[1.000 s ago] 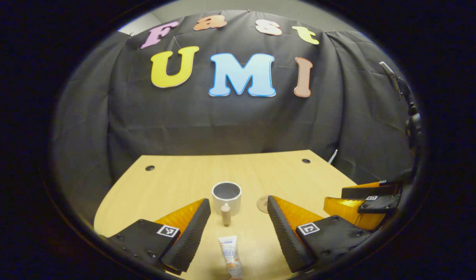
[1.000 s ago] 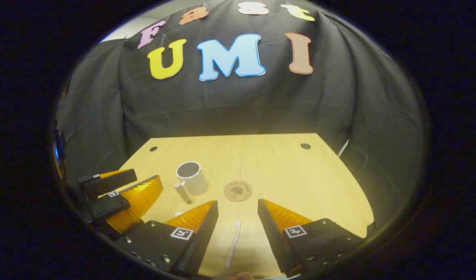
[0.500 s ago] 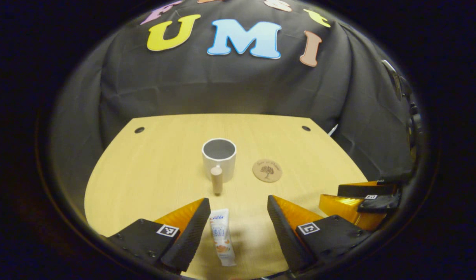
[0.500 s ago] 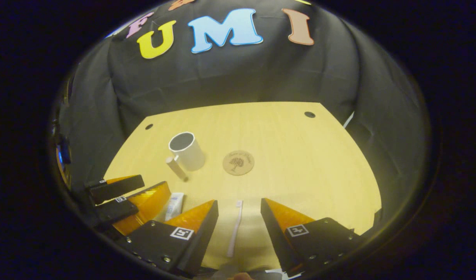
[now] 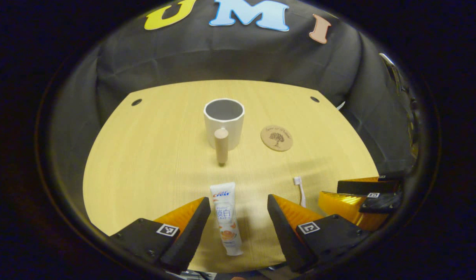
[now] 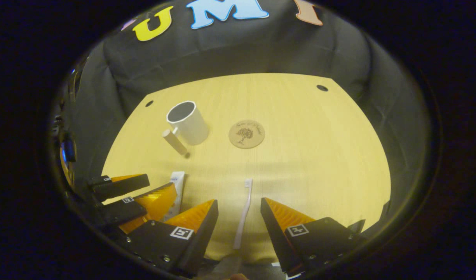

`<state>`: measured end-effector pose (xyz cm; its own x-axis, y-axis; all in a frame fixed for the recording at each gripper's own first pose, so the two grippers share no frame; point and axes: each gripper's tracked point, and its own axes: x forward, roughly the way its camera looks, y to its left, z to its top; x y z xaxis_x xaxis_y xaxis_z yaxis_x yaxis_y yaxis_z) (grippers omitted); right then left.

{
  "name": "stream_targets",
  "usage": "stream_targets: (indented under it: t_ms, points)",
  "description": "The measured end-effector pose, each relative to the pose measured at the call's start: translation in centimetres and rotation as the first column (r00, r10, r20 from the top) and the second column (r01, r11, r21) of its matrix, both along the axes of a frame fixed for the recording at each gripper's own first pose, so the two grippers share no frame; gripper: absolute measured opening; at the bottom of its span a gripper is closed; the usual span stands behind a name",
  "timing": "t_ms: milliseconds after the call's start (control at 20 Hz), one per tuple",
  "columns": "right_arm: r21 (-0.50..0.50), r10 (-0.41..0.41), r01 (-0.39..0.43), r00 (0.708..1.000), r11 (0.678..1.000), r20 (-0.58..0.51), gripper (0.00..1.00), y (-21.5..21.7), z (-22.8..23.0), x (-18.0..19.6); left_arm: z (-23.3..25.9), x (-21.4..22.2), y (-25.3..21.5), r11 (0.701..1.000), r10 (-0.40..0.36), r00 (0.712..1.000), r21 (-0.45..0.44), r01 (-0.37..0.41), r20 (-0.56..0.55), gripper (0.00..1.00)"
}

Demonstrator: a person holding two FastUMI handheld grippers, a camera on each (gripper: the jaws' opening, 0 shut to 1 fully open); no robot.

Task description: Put the toothbrush and toothpaste on the desktop into the cup, then pick up the cup and place it on the coaster on the desktop.

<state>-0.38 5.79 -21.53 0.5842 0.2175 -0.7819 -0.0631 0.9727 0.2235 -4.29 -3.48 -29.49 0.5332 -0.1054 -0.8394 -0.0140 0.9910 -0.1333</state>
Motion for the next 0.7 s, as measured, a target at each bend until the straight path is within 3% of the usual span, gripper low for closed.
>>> stream_targets:
  t_ms: [300, 700]
  points:
    - [-0.025, 0.013, -0.016, 0.992, 1.0, -0.124, 0.72, 0.6, -3.4, -0.8, -3.5, -2.7, 1.1, 0.996, 0.058, 0.969, -0.048, -0.072, -0.239, 0.97]
    - [-0.02, -0.002, -0.004, 0.966, 1.0, -0.259, 0.72, 1.5, -6.8, -0.4, -5.8, -3.1, 0.8, 0.998, 0.041, 0.937, -0.037, -0.058, -0.348, 0.96]
